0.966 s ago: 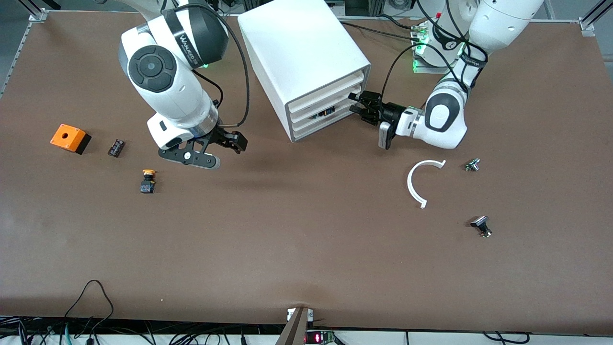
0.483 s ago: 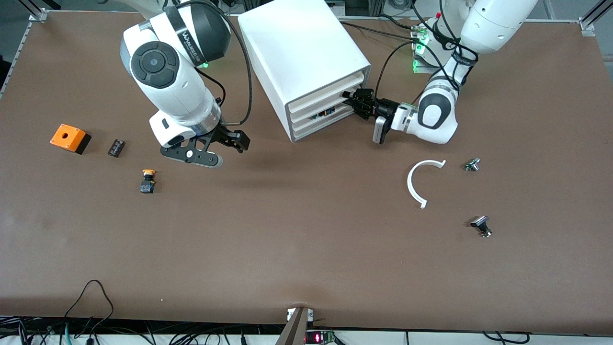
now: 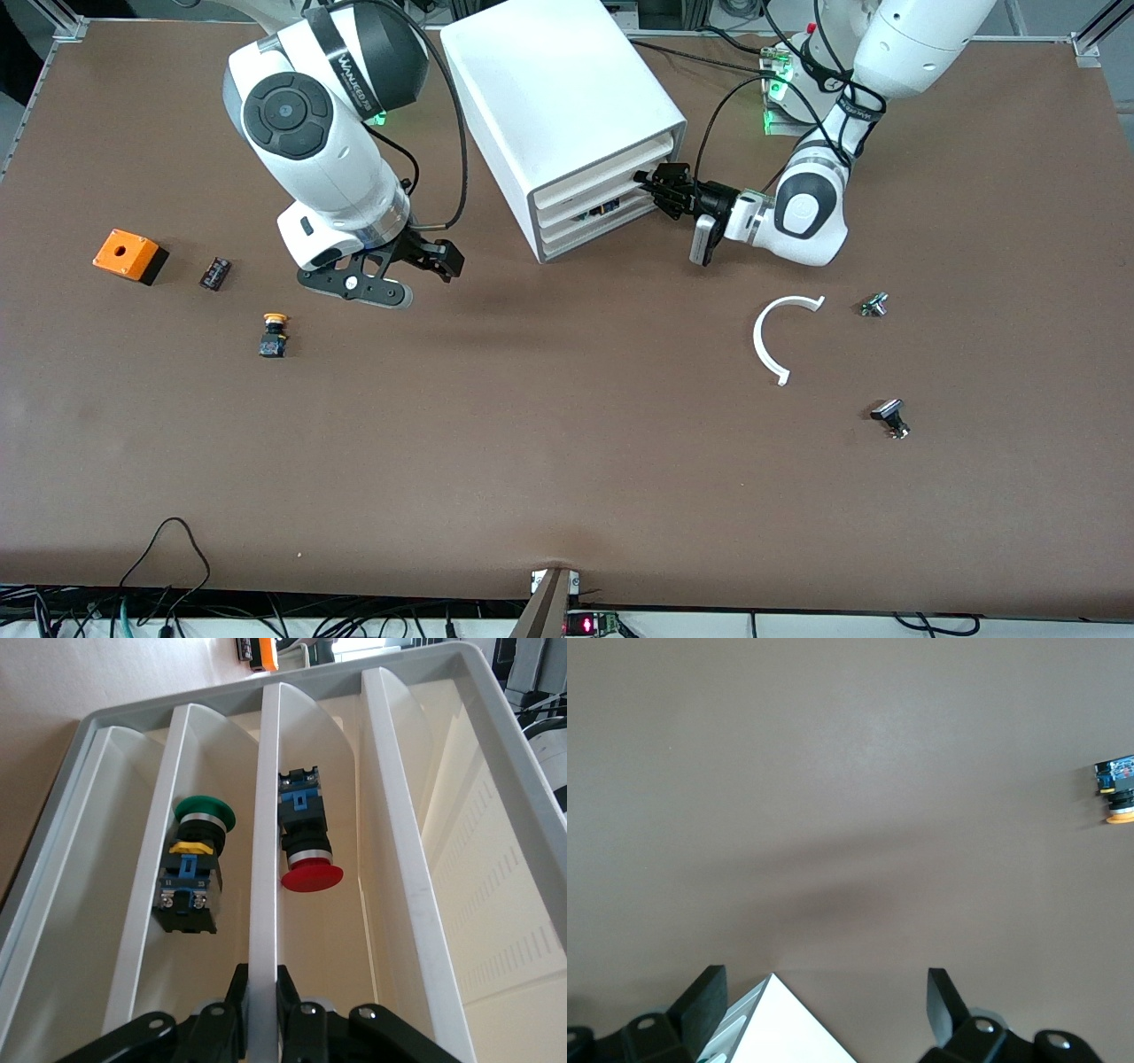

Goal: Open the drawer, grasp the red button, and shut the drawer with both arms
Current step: 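Grasp the drawer handle with the left gripper and pull it open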

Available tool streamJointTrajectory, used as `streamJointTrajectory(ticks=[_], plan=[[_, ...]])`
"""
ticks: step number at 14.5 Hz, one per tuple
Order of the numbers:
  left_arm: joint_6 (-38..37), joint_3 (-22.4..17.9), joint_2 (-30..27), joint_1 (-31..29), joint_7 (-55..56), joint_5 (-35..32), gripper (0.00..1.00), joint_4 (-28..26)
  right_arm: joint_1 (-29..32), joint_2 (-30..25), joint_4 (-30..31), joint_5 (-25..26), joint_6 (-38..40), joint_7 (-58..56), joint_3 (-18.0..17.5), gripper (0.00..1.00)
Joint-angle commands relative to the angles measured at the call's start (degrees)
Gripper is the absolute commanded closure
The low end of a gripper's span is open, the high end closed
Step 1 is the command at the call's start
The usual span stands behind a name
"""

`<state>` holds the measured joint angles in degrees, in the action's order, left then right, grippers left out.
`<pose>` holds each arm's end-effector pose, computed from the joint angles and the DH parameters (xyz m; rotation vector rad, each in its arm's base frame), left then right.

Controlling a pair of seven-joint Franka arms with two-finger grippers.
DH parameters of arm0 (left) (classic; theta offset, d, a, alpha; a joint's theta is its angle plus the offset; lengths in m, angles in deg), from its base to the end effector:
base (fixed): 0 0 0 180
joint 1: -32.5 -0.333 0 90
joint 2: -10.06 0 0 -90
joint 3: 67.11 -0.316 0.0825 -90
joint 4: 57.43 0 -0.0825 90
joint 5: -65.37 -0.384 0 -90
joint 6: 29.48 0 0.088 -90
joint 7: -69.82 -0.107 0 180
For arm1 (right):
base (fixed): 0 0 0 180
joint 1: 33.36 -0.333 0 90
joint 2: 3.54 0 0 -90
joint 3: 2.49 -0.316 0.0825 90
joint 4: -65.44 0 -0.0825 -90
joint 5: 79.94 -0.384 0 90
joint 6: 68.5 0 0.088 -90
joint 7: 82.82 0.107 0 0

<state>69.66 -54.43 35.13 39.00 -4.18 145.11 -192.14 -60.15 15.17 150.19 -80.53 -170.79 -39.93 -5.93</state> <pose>0.3865 -0.2377 0.1626 1.6397 -0.4358 -0.2454 0.5705 0.3276 0.4883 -3.1094 0.3532 0.0523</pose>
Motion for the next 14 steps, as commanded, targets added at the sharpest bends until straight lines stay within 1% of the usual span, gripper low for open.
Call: streamJointTrajectory(ticks=[1,6,7,9,10,14], plan=[[2.2,-0.5,0.6,-1.7,0.5,0.9,1.00,0.8,-2.4,1.8,-3.3,-0.3,1.0,3.1,0.5,0.00],[2.2,-0.9,0.6,-2.5,8.5,0.4,1.00,5.8,-3.8,2.7,-5.2,-0.3,0.8,6.9,0.5,0.00],[2.2,-1.0,0.8,-2.7,10.6,-0.1,1.00,7.1,-4.6,3.6,-6.4,-0.3,0.8,8.9,0.5,0.00],[2.2,-1.5,2.1,-4.0,14.7,-5.4,1.00,11.2,-6.5,6.1,-10.0,-0.2,1.1,15.0,0.5,0.00],[2.2,-1.4,2.5,-5.3,15.6,-7.0,1.00,12.4,-7.5,7.3,-11.8,-0.1,1.2,17.5,0.6,0.00],[2.2,-1.7,5.7,-7.1,15.7,-8.2,1.00,16.5,-9.9,12.5,-18.7,0.0,1.0,28.0,0.6,0.00]])
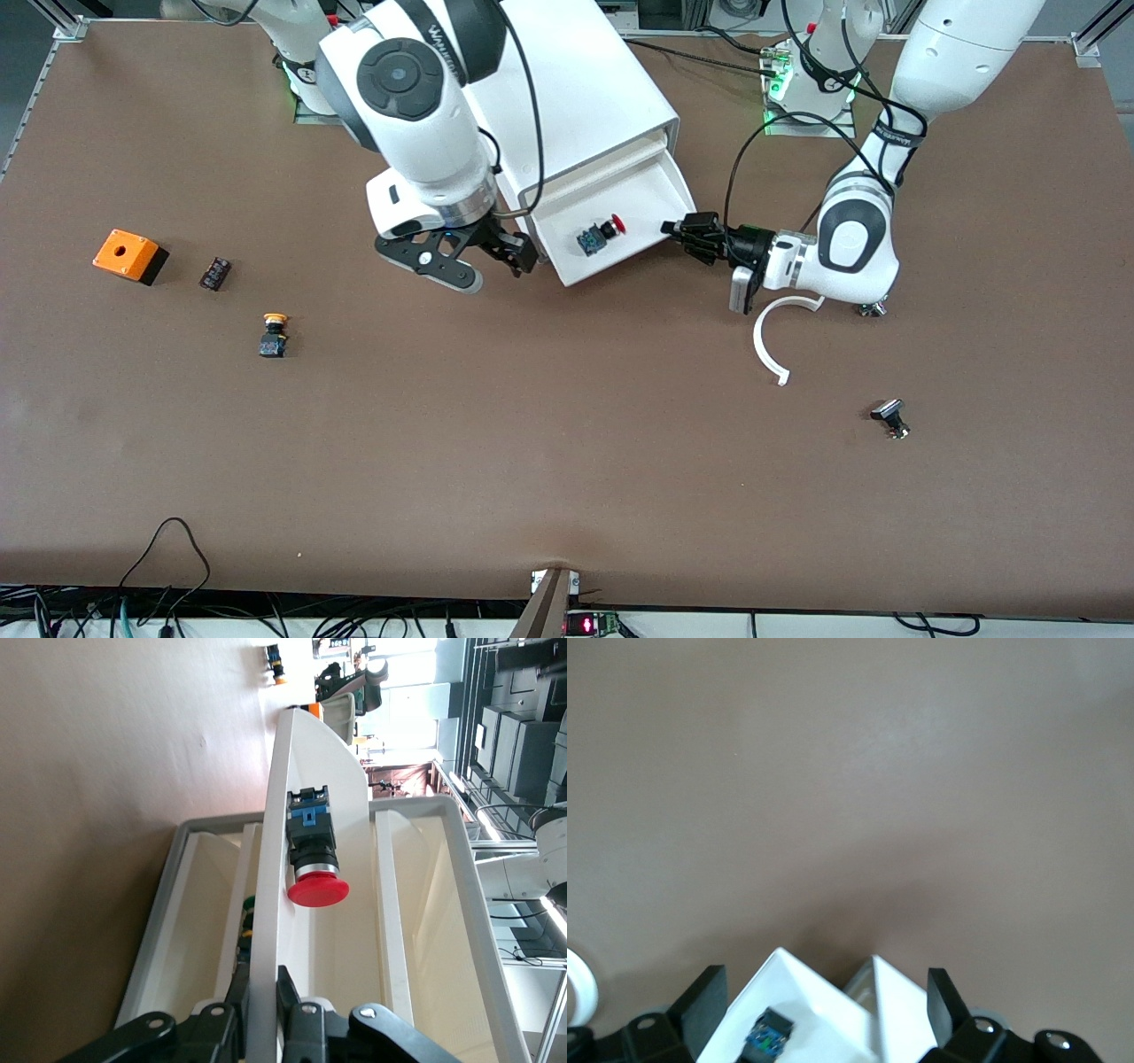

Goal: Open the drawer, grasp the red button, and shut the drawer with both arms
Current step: 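Grasp the drawer handle with the left gripper and pull it open, then grasp the red button with the right gripper while the left gripper withdraws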

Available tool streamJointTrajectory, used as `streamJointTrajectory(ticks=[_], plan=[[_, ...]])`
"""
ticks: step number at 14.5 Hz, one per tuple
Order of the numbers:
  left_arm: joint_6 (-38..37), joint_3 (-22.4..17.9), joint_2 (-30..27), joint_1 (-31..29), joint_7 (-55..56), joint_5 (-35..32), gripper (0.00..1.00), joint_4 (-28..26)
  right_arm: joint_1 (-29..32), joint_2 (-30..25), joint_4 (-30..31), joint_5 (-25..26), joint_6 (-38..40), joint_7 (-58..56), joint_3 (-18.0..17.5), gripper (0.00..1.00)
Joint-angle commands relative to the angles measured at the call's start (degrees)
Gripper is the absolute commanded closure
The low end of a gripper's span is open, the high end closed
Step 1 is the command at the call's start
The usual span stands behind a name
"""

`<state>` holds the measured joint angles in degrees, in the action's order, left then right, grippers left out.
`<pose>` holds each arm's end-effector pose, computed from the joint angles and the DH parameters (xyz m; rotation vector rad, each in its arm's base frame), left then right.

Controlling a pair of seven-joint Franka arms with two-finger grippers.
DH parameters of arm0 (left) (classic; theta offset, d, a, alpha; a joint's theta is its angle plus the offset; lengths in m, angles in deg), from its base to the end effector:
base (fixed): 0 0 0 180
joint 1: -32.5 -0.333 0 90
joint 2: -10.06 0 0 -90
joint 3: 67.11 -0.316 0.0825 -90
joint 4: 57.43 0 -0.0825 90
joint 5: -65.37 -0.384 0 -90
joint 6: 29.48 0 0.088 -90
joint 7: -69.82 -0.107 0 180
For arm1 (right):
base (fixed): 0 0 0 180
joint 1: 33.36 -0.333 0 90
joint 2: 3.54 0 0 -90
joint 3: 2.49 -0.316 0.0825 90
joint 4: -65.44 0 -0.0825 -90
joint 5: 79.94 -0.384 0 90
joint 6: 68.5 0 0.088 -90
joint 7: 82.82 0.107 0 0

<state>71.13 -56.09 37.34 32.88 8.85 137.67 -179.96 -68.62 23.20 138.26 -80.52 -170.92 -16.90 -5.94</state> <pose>0.4884 -0.1869 0.1921 1.7710 -0.3509 -0.2155 0.5522 0.4323 0.4937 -2.9892 0.7378 -0.0029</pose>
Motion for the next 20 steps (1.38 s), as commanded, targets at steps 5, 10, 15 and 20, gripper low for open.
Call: streamJointTrajectory(ticks=[5,10,15,20], plan=[[0.6,0.0,4.2,-3.2,2.9,-1.5,0.00,5.5,-5.3,11.1,-12.4,0.0,-2.5,17.1,0.8,0.00],[-2.7,0.0,2.1,-6.4,16.2,-11.8,0.00,11.2,-8.4,15.3,-12.7,-0.1,-7.4,24.3,0.7,0.00],[-5.2,0.5,-1.2,-7.2,34.9,-24.7,0.00,15.5,-10.9,18.3,-12.7,-0.7,-7.8,28.3,0.5,0.00],[-6.0,1.1,-9.0,-6.4,50.9,-40.5,0.00,15.7,-12.4,20.5,-12.7,-2.0,-8.1,29.9,0.4,0.00]])
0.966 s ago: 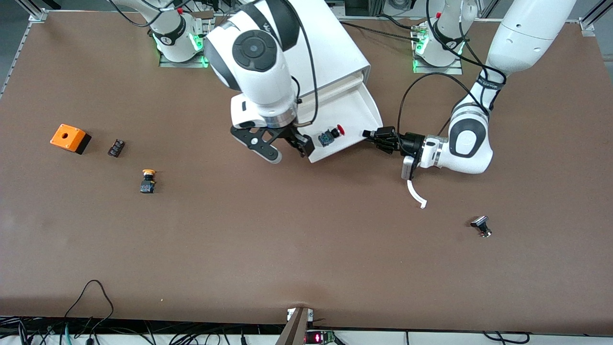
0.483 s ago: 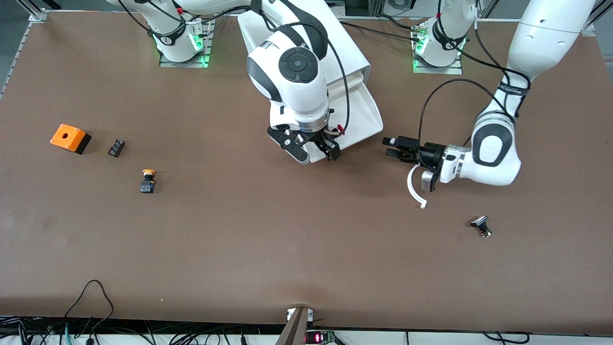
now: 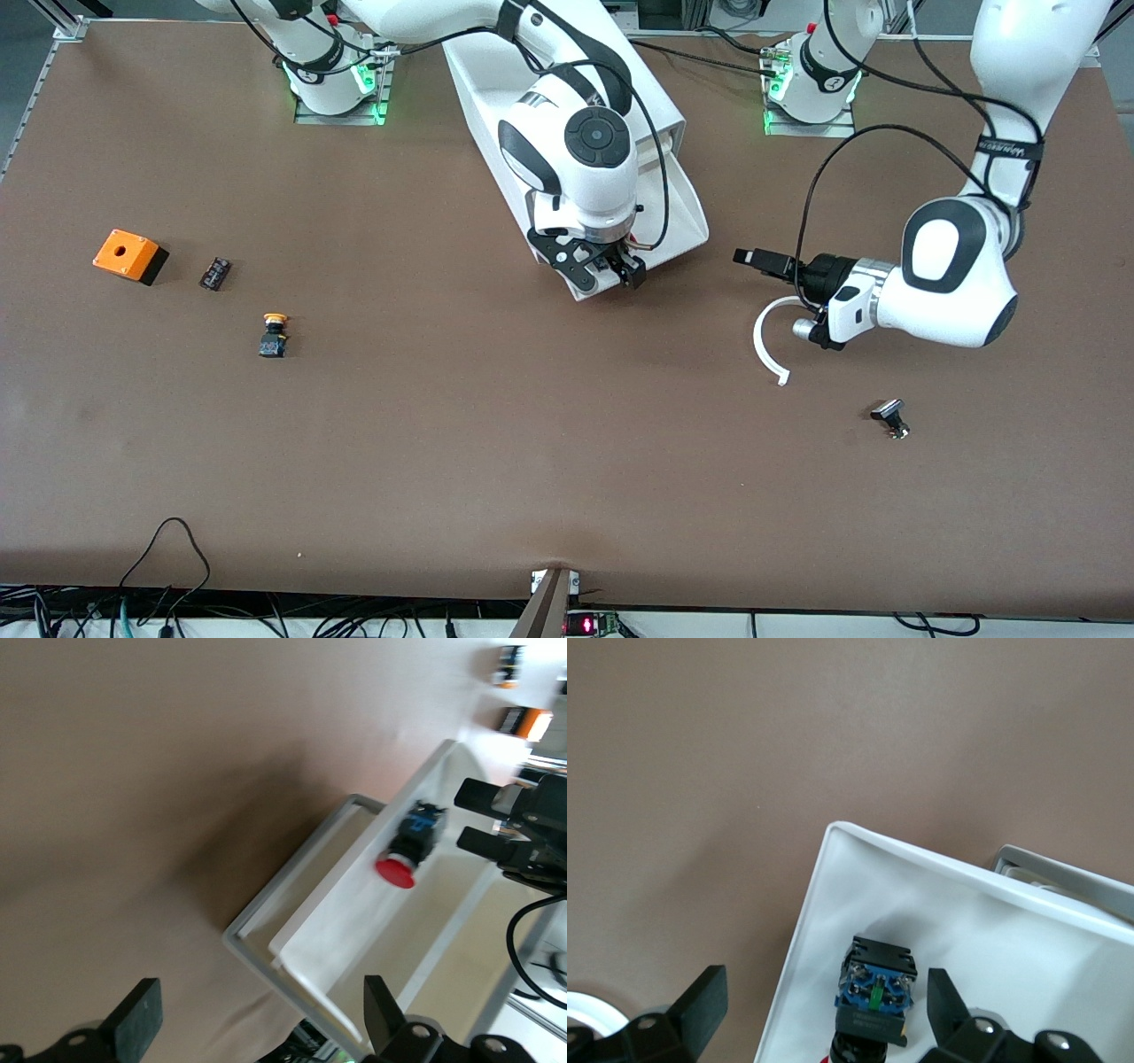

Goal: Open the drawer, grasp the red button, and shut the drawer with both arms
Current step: 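Grasp the red button with the right gripper while the left gripper withdraws, then lift the red button out with the right gripper while the left gripper returns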

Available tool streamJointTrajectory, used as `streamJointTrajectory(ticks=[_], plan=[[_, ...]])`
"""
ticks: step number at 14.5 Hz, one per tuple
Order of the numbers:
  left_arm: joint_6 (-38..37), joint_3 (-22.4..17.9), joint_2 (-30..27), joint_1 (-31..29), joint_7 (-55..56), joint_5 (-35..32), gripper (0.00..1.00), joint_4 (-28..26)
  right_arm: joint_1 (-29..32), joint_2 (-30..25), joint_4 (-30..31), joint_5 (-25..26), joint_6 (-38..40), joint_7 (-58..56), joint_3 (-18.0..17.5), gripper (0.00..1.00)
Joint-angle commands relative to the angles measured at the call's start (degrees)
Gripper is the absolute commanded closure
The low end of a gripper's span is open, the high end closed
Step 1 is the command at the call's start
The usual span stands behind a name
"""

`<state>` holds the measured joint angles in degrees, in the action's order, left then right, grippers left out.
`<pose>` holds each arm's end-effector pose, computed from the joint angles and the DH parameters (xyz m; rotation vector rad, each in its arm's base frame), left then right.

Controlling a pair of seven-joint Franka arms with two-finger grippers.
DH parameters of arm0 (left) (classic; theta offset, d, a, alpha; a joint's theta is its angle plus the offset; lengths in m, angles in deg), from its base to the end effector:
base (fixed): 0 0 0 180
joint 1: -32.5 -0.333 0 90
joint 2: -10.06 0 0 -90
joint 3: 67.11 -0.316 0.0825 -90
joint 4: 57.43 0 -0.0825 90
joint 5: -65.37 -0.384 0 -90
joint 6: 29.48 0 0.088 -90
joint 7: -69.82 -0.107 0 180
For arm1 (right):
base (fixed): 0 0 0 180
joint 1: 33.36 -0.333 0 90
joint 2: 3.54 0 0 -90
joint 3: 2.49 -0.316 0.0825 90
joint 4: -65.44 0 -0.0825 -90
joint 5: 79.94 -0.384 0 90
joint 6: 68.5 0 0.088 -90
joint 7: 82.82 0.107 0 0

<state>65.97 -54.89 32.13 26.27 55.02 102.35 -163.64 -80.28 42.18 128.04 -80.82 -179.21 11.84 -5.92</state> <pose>0.5684 -0.1123 0.3089 2.3369 -0.1310 -0.6209 0.4995 0.5816 0.3497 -2.8410 1.1969 0.0638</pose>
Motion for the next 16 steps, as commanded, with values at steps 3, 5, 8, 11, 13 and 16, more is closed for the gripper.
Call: streamJointTrajectory(ticks=[3,5,8,11,13,16], plan=[[-3.1,-0.2,-7.6,0.2,8.3,-12.7,0.00,1.2,-1.2,2.5,-2.3,-2.1,1.0,1.1,0.4,0.01],[-5.5,-0.1,-7.6,0.2,12.9,-19.5,0.00,4.7,-1.2,2.5,-2.2,-2.9,1.8,1.1,0.4,0.07],[-6.2,0.1,-7.7,0.3,17.8,-25.5,0.00,7.5,-1.8,2.2,-2.3,-3.1,3.4,0.8,0.4,0.36],[-8.1,0.1,-9.0,0.3,22.1,-28.5,0.00,9.5,-1.8,1.9,-2.4,-3.0,5.3,0.3,0.4,0.79],[-9.7,0.1,-11.2,0.2,25.3,-29.9,0.00,9.6,-1.8,1.4,-2.4,-2.8,6.7,0.0,0.4,1.00],[-12.0,-0.4,-12.2,-0.4,26.1,-30.6,0.00,9.6,-1.8,1.3,-2.6,-2.7,7.4,-0.1,0.6,1.00]])
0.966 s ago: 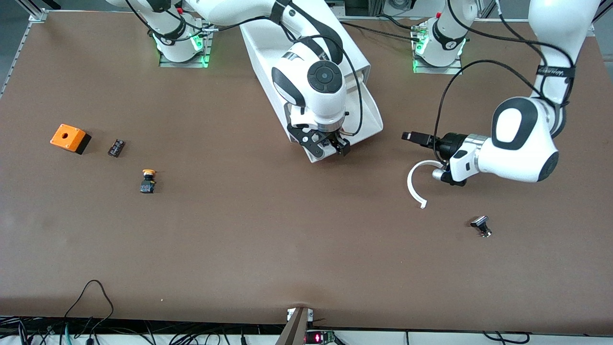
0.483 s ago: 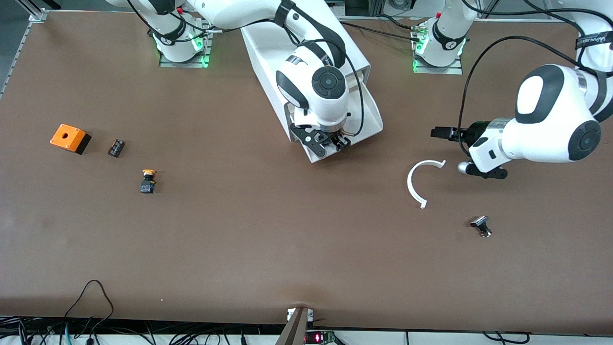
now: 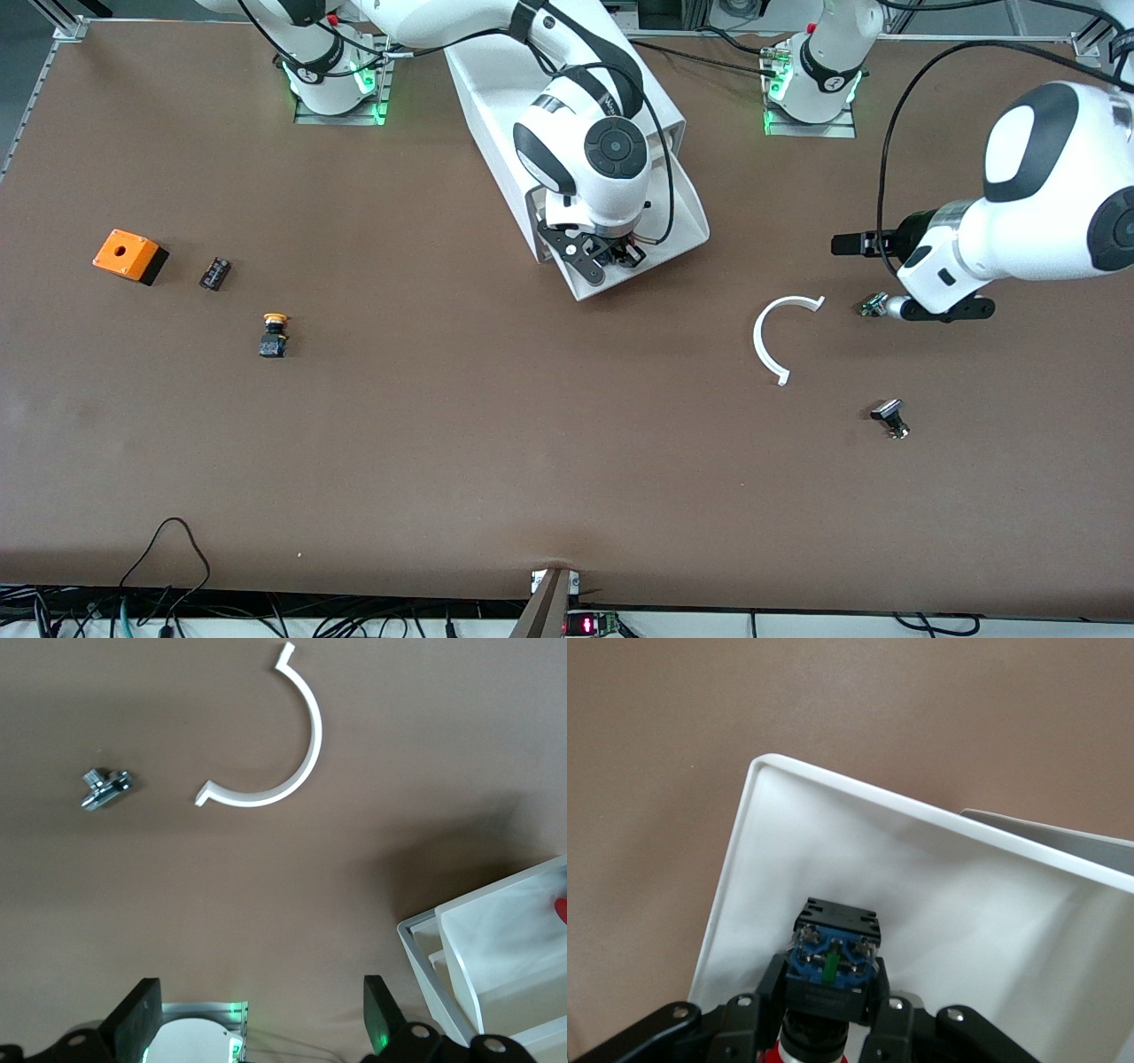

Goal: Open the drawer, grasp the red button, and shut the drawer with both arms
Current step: 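Lift the red button out with the right gripper while the left gripper returns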

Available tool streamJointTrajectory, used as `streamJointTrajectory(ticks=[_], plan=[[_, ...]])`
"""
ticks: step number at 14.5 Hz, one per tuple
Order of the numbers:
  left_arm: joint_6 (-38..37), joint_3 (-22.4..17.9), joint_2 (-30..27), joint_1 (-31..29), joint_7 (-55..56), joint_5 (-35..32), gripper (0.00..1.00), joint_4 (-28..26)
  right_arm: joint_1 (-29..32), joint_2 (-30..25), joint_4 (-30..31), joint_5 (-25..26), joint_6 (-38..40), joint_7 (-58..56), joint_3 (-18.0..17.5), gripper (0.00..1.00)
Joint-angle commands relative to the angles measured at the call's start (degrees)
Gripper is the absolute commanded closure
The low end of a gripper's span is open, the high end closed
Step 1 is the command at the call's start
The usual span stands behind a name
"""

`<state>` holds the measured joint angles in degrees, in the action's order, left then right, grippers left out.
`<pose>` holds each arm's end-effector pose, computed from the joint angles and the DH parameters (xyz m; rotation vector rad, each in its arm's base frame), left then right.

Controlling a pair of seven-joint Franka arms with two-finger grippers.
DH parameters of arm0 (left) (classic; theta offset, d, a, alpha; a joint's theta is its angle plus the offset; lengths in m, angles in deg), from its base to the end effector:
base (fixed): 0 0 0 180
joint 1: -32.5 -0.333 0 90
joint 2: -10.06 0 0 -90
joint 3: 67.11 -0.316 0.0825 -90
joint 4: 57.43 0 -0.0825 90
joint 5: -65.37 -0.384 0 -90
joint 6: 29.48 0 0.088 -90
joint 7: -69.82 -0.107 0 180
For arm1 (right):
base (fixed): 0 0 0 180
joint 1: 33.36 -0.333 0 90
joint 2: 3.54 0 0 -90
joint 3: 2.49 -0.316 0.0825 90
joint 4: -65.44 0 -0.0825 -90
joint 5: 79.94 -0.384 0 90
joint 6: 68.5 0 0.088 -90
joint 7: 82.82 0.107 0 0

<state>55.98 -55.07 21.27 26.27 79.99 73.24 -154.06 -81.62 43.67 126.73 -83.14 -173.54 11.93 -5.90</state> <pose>0.5699 -0.0662 0.4593 2.9544 0.1301 -0.6109 0.4789 0.5897 0.3324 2.8718 -1.1902 -0.1720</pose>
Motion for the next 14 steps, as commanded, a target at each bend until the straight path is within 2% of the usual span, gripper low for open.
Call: streamJointTrajectory(ticks=[1,3,5,7,9,11,13,14], plan=[[-3.6,-0.6,-1.7,-0.5,1.2,-1.5,0.00,0.0,-0.4,-0.9,-2.1,-0.2,1.9,-0.8,0.7,1.00],[-4.2,-0.9,-1.7,-0.5,1.3,-1.6,0.00,0.5,-0.2,-1.0,-5.4,-0.1,2.4,-2.1,1.1,1.00],[-2.3,-0.6,-1.2,-0.5,2.6,-5.7,0.00,0.6,0.6,-1.9,-6.4,1.3,2.5,-5.8,1.7,1.00],[0.4,-0.3,-0.3,-0.3,4.4,-5.9,0.00,-0.3,0.5,-3.5,-6.4,4.9,4.2,-14.1,2.6,1.00],[4.0,0.4,0.9,0.7,11.3,-5.6,0.00,-2.2,1.7,-6.0,-6.1,5.8,6.3,-24.6,4.5,1.00],[12.6,4.2,0.9,1.1,18.9,-5.5,0.00,-7.8,3.8,-8.6,-5.0,5.2,9.3,-36.8,6.8,1.00],[15.7,7.8,1.4,1.1,27.4,-5.5,0.00,-9.2,7.8,-10.9,-2.9,4.9,10.0,-46.9,7.0,1.00],[17.0,9.3,2.9,1.1,28.0,-5.7,0.00,-9.4,10.2,-12.1,-1.3,3.6,9.9,-52.0,7.0,1.00]])
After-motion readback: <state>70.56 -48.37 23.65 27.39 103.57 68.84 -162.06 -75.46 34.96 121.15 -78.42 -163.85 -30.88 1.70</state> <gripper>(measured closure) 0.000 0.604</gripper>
